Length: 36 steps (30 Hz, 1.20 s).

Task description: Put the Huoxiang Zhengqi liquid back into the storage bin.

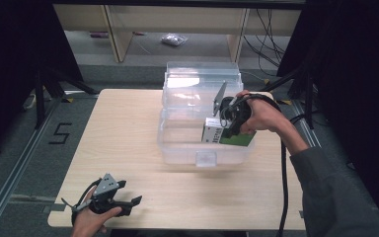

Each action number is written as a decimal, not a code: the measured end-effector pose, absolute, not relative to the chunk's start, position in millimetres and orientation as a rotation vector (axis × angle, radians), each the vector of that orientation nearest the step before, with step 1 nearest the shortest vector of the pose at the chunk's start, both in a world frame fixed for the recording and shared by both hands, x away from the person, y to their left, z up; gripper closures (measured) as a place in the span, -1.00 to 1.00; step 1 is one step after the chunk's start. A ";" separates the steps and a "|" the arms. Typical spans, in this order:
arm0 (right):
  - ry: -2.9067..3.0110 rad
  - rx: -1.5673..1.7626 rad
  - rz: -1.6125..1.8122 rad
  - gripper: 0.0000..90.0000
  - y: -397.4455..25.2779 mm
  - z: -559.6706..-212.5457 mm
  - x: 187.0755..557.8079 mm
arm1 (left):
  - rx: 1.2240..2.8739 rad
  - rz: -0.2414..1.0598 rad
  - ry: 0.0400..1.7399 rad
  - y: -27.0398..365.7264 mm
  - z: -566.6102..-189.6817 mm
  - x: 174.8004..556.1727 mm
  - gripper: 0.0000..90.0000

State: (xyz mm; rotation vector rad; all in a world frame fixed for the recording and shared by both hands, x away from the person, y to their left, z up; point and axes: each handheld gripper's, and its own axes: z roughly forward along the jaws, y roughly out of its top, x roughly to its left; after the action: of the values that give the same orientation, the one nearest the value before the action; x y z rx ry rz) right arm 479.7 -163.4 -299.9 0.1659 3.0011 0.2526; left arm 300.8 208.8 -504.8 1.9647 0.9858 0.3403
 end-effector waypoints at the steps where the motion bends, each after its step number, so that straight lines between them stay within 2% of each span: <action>1: 3.000 0.145 0.257 0.44 -165.1 -303.5 487.8 | 1.973 0.337 0.987 208.1 -504.4 300.7 -0.62; 15: 3.018 0.198 0.230 0.44 -170.3 -330.0 513.1 | 2.012 0.345 0.966 212.8 -503.2 301.5 -0.63; 20: 3.039 0.185 0.225 0.44 -173.6 -345.2 520.1 | 1.964 0.336 0.986 210.3 -504.7 301.1 -0.63; 32: 3.069 0.188 0.206 0.44 -178.4 -365.4 525.1 | 1.962 0.336 0.986 210.5 -504.5 301.3 -0.63; 36: 3.075 0.235 0.186 0.44 -179.8 -370.3 523.1 | 2.011 0.341 0.965 212.9 -503.1 301.7 -0.63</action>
State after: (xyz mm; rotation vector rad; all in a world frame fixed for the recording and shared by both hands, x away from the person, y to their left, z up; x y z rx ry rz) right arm 523.1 -179.8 -370.3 0.2345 3.0746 0.1864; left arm 301.7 212.9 -503.1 2.0106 0.9645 0.3413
